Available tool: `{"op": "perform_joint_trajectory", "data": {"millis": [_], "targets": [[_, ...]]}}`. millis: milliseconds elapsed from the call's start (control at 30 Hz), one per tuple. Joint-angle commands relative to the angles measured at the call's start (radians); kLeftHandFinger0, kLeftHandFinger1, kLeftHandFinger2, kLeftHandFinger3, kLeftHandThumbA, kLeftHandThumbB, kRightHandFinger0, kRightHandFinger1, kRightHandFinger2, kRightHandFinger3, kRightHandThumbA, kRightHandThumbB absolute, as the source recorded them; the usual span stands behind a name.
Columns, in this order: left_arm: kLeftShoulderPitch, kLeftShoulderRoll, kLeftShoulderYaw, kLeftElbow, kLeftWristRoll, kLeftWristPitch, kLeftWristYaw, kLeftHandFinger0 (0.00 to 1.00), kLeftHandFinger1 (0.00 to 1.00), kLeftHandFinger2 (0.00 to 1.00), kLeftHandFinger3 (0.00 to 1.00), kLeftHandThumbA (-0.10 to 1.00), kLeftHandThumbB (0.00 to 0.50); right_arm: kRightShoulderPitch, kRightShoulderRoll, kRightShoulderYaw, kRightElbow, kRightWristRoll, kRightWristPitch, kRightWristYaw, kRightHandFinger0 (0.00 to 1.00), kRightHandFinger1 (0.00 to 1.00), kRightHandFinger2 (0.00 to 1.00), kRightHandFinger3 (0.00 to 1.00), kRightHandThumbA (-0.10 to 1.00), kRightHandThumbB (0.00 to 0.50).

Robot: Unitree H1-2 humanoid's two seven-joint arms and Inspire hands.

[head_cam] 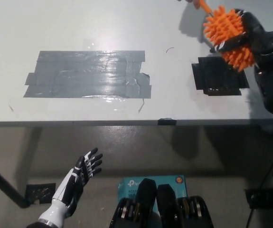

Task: A person hands an oraange duster to the robot and the robot grabs it with its right hand and places it on the black marked spot infron tof it on the desk

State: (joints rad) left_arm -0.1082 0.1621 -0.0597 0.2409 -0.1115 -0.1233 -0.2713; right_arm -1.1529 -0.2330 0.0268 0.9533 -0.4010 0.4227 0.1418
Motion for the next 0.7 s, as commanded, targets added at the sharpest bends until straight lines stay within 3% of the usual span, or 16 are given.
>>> {"op": "perform_joint_trajectory", "data": {"millis": [0, 167, 267, 300, 333, 367, 400, 433, 467, 533, 567, 600, 633, 667], "targets": [[-0.009, 0.003, -0.004, -0.017, 0.015, -0.038, -0.001, 1.0, 1.0, 1.0, 1.0, 1.0, 0.371, -0.114, 0.002, 0.02, 0.076, 0.038, -0.083, -0.01, 1.0, 1.0, 1.0, 1.0, 1.0, 0.36], [-0.012, 0.004, 0.002, -0.026, 0.017, -0.039, 0.001, 1.0, 1.0, 1.0, 1.0, 1.0, 0.362, -0.163, -0.005, 0.116, 0.173, -0.029, -0.08, -0.024, 1.0, 1.0, 1.0, 1.0, 1.0, 0.347], [-0.012, 0.004, 0.002, -0.029, 0.018, -0.039, 0.002, 1.0, 1.0, 1.0, 1.0, 1.0, 0.366, -0.182, -0.01, 0.16, 0.22, -0.044, -0.064, -0.028, 1.0, 1.0, 1.0, 1.0, 0.93, 0.333], [-0.012, 0.004, 0.002, -0.029, 0.018, -0.039, 0.001, 1.0, 1.0, 1.0, 1.0, 1.0, 0.374, -0.19, -0.015, 0.2, 0.254, -0.071, -0.047, -0.039, 1.0, 1.0, 1.0, 1.0, 0.66, 0.328], [-0.013, 0.003, 0.003, -0.03, 0.015, -0.036, 0.001, 1.0, 1.0, 1.0, 1.0, 1.0, 0.383, -0.19, -0.021, 0.246, 0.269, -0.111, -0.042, -0.047, 1.0, 1.0, 1.0, 1.0, 0.41, 0.267], [-0.014, 0.002, 0.005, -0.031, 0.011, -0.031, -0.001, 1.0, 1.0, 1.0, 1.0, 1.0, 0.384, -0.19, -0.028, 0.3, 0.285, -0.151, -0.04, -0.057, 1.0, 1.0, 1.0, 1.0, 0.35, 0.285], [-0.015, 0.002, 0.005, -0.031, 0.011, -0.032, 0.0, 1.0, 1.0, 1.0, 1.0, 1.0, 0.383, -0.19, -0.029, 0.317, 0.291, -0.157, -0.034, -0.066, 0.62, 0.67, 0.79, 1.0, 0.19, 0.303], [-0.016, 0.004, 0.004, -0.031, 0.015, -0.033, 0.001, 1.0, 1.0, 1.0, 1.0, 1.0, 0.377, -0.182, -0.032, 0.341, 0.295, -0.172, -0.029, -0.094, 0.25, 0.36, 0.49, 1.0, 0.03, 0.253], [-0.017, 0.005, 0.004, -0.032, 0.017, -0.034, 0.001, 1.0, 1.0, 1.0, 1.0, 1.0, 0.377, -0.177, -0.034, 0.36, 0.298, -0.183, -0.026, -0.115, 0.25, 0.36, 0.49, 1.0, 0.03, 0.253], [-0.018, 0.005, 0.004, -0.032, 0.019, -0.034, 0.002, 1.0, 1.0, 1.0, 1.0, 1.0, 0.376, -0.167, -0.039, 0.383, 0.301, -0.175, -0.036, -0.146, 0.03, 0.16, 0.33, 1.0, -0.09, 0.237], [-0.018, 0.005, 0.004, -0.031, 0.02, -0.033, 0.002, 1.0, 1.0, 1.0, 1.0, 1.0, 0.377, -0.162, -0.041, 0.384, 0.301, -0.167, -0.046, -0.16, 0.16, 0.29, 0.44, 1.0, -0.1, 0.222], [-0.018, 0.006, 0.003, -0.03, 0.023, -0.034, 0.003, 1.0, 1.0, 1.0, 1.0, 1.0, 0.376, -0.157, -0.042, 0.384, 0.299, -0.162, -0.054, -0.173, 0.35, 0.53, 0.65, 1.0, -0.08, 0.22], [-0.017, 0.006, 0.003, -0.029, 0.026, -0.036, 0.004, 1.0, 1.0, 1.0, 1.0, 1.0, 0.368, -0.153, -0.043, 0.382, 0.293, -0.156, -0.058, -0.183, 0.46, 0.54, 0.59, 1.0, -0.07, 0.221], [-0.017, 0.006, 0.002, -0.028, 0.028, -0.037, 0.005, 1.0, 1.0, 1.0, 1.0, 1.0, 0.367, -0.151, -0.044, 0.381, 0.289, -0.151, -0.059, -0.19, 0.45, 0.52, 0.58, 1.0, -0.08, 0.22]]}}
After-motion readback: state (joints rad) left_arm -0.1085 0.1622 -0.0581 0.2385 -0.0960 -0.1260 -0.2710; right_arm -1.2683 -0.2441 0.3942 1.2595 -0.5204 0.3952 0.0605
